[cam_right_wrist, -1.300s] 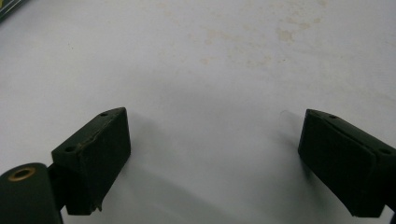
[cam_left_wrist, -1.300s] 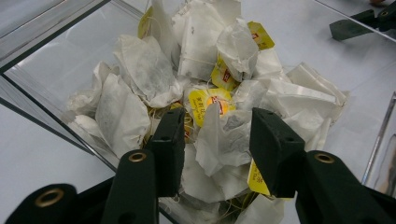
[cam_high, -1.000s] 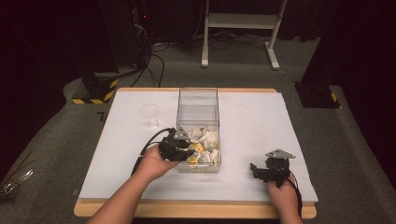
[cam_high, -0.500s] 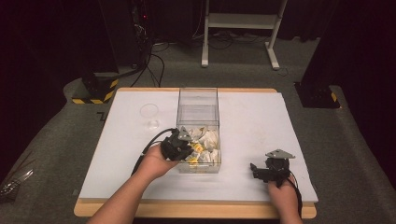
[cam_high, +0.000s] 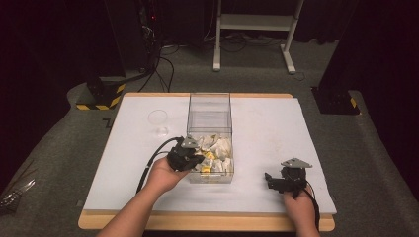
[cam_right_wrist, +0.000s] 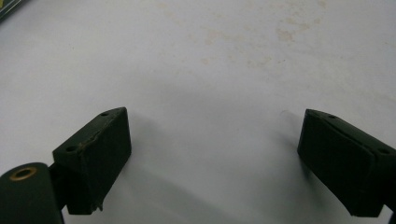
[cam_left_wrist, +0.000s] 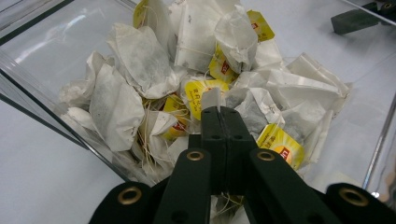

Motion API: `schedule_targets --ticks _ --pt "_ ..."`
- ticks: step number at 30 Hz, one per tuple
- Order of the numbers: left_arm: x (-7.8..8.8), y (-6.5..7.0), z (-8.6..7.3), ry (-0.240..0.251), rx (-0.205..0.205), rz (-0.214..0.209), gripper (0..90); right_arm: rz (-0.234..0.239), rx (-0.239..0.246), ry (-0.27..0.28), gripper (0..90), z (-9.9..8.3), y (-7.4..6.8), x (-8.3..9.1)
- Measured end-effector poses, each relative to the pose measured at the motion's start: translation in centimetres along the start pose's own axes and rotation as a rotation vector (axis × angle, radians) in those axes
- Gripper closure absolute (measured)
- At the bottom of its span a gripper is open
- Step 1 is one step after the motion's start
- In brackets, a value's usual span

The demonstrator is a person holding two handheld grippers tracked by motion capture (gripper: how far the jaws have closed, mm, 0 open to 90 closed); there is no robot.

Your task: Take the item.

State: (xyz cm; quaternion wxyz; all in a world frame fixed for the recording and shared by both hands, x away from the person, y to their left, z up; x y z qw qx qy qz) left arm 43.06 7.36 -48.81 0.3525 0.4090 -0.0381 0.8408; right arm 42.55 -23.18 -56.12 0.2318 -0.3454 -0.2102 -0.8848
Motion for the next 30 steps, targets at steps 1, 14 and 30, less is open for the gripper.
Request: schedule_targets --ticks 1,14,30 --pt "0.0 0.0 0.0 0.003 0.003 -0.003 89.4 0.0 0.0 0.0 9.6 0.0 0.0 0.0" --pt "0.6 -0.1 0.2 0.05 0.021 -0.006 89.4 0.0 0.002 0.002 10.2 0.0 0.0 0.0" --pt "2.5 -1.0 -0.1 0.217 0.049 -0.021 89.4 0.001 0.002 0.002 10.4 0.0 0.0 0.0"
Point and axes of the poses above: each handheld gripper's, and its own axes: x roughly backward along the jaws, z roughly out of its top, y roughly to its right, the point moved 8 cm from there along -x, roughly forward along the jaws, and after that the axes turned 15 degrees about x, right-handed, at the moved point
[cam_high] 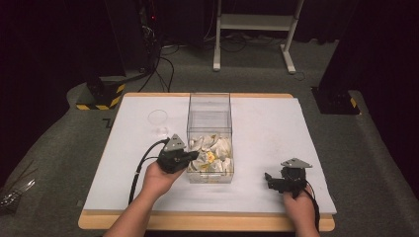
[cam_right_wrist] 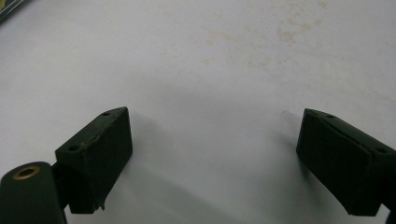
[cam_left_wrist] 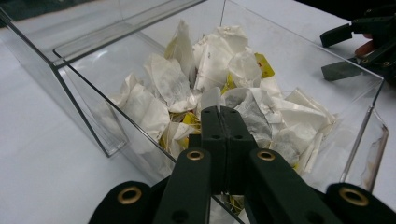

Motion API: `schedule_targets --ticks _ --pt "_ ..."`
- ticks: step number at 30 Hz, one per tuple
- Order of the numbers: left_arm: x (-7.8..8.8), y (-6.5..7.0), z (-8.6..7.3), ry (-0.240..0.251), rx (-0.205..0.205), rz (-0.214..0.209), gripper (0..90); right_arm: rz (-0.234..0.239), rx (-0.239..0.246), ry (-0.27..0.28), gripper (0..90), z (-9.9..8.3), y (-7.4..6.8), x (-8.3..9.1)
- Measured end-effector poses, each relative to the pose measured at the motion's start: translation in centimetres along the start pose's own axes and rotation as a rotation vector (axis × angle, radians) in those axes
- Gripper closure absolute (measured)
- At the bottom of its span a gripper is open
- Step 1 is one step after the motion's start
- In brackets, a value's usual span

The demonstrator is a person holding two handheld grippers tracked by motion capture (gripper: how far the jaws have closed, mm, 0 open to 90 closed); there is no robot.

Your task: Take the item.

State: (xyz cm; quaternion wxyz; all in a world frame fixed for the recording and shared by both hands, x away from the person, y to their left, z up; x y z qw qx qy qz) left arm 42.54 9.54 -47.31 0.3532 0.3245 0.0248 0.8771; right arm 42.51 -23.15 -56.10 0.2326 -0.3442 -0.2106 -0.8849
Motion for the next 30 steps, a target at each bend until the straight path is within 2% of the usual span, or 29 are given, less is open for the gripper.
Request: schedule_targets --ticks 4,8,10,16,22,30 --pt "0.2 0.0 0.0 0.042 0.013 -0.025 89.4 0.0 0.003 0.002 10.6 0.0 0.0 0.0" --pt "0.5 -0.1 0.2 0.047 -0.011 -0.018 89.4 0.0 0.004 0.003 10.8 0.0 0.0 0.0" --pt "0.9 0.0 0.3 0.064 0.0 -0.033 89.4 0.0 0.004 0.003 10.8 0.0 0.0 0.0" --pt "1.3 0.6 0.5 0.09 0.001 -0.062 89.4 0.0 0.005 0.004 11.5 0.0 0.0 0.0" --pt "1.5 0.7 0.6 0.108 0.009 -0.075 89.4 0.003 0.006 0.004 11.8 0.0 -0.1 0.0" --pt "2.3 0.6 1.2 0.165 0.03 -0.098 89.4 0.002 0.007 0.004 11.9 0.0 -0.1 0.1"
Point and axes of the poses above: each handheld gripper's, and its own axes: x roughly backward along the jaws, z roughly out of its top, y roughly to its right, the point moved 8 cm from there along -x, roughly forward along the jaws, and after that the axes turned 15 degrees about x, right-handed, at the moved point
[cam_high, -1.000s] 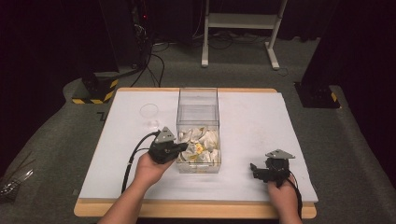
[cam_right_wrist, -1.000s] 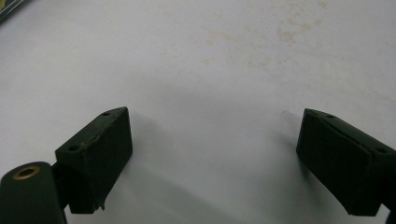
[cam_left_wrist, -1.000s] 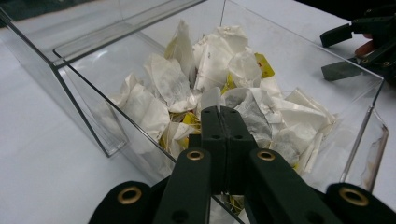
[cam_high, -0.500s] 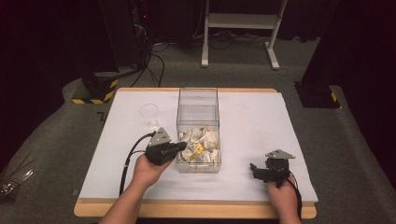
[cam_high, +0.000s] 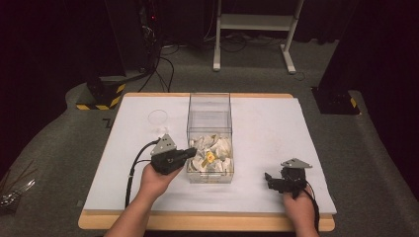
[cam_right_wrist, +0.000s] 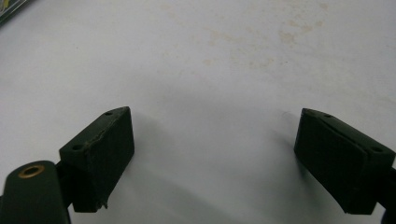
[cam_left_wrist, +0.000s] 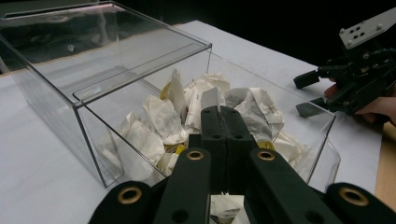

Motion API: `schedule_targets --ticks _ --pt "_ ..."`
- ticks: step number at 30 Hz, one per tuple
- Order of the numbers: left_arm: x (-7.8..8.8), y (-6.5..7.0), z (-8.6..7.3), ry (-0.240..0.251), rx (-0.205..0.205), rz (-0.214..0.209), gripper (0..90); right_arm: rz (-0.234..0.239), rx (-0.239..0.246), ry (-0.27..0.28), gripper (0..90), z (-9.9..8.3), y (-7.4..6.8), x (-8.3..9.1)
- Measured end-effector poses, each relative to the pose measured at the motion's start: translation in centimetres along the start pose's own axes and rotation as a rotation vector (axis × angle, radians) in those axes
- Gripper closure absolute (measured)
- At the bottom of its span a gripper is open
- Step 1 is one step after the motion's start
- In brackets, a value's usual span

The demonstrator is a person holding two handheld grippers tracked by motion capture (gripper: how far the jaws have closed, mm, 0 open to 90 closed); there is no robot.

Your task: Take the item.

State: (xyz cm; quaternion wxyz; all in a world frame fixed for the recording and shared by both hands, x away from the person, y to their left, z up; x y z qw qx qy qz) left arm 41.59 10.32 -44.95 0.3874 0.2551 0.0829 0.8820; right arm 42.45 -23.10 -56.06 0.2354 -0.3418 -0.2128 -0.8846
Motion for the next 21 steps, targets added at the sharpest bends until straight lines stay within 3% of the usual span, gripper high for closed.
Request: schedule_targets --ticks 8,21 --pt "1.2 -0.1 0.9 0.056 0.031 -0.028 89.4 0.0 0.0 0.0 12.1 0.0 0.0 0.0" --pt "3.8 -1.8 2.1 0.123 0.039 0.015 89.5 0.001 0.001 0.002 12.7 0.0 0.0 0.0"
Point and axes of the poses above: each handheld gripper's, and its own axes: x roughly backward along the jaws, z roughly out of its top, y roughly to its right, the point moved 8 cm from there along -x, roughly forward along the jaws, and after that the axes turned 15 degrees about x, right-handed, at the moved point
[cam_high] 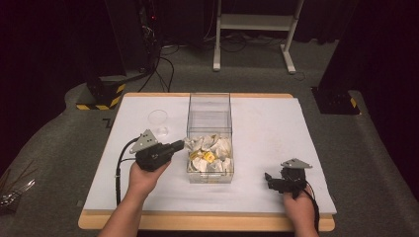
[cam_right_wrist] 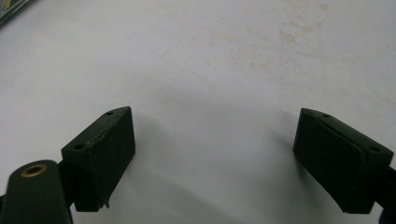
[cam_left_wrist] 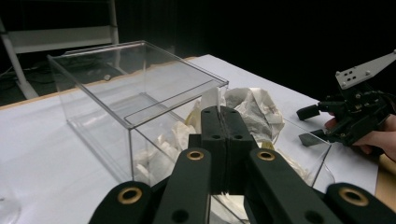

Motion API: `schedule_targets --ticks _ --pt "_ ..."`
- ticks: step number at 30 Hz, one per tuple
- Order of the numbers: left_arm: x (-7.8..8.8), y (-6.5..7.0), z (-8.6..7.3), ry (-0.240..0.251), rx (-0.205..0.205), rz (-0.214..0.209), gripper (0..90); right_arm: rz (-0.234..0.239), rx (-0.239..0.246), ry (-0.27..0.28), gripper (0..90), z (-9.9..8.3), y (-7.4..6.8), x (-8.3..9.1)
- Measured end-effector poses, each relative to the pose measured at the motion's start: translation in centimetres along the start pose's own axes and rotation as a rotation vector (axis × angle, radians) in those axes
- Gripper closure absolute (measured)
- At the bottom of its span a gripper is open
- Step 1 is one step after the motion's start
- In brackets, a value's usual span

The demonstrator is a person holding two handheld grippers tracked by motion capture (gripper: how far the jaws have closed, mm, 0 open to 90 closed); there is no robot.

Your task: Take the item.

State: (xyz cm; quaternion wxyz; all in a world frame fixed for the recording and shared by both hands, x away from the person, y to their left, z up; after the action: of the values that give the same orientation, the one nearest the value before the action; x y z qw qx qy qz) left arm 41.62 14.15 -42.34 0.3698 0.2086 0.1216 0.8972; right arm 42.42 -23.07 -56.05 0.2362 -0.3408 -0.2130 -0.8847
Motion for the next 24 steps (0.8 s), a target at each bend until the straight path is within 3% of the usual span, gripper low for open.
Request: schedule_targets --ticks 16,24 --pt "3.0 -3.2 1.1 0.056 0.018 0.078 89.4 0.002 -0.005 -0.001 13.0 0.0 -0.1 0.0" --pt "3.8 -4.1 1.3 0.068 0.026 0.103 89.4 0.002 -0.001 0.001 13.1 0.0 0.0 0.0"
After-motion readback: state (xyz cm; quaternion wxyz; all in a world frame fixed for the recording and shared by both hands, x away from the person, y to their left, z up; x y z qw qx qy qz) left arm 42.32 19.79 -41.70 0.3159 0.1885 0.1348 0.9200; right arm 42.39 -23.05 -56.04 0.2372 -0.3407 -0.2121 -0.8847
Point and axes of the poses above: each handheld gripper's, and its own axes: x roughly backward along the jaws, z roughly out of its top, y roughly to its right, the point moved 8 cm from there along -x, roughly forward along the jaws, and after that the axes turned 15 degrees about x, right-handed, at the moved point
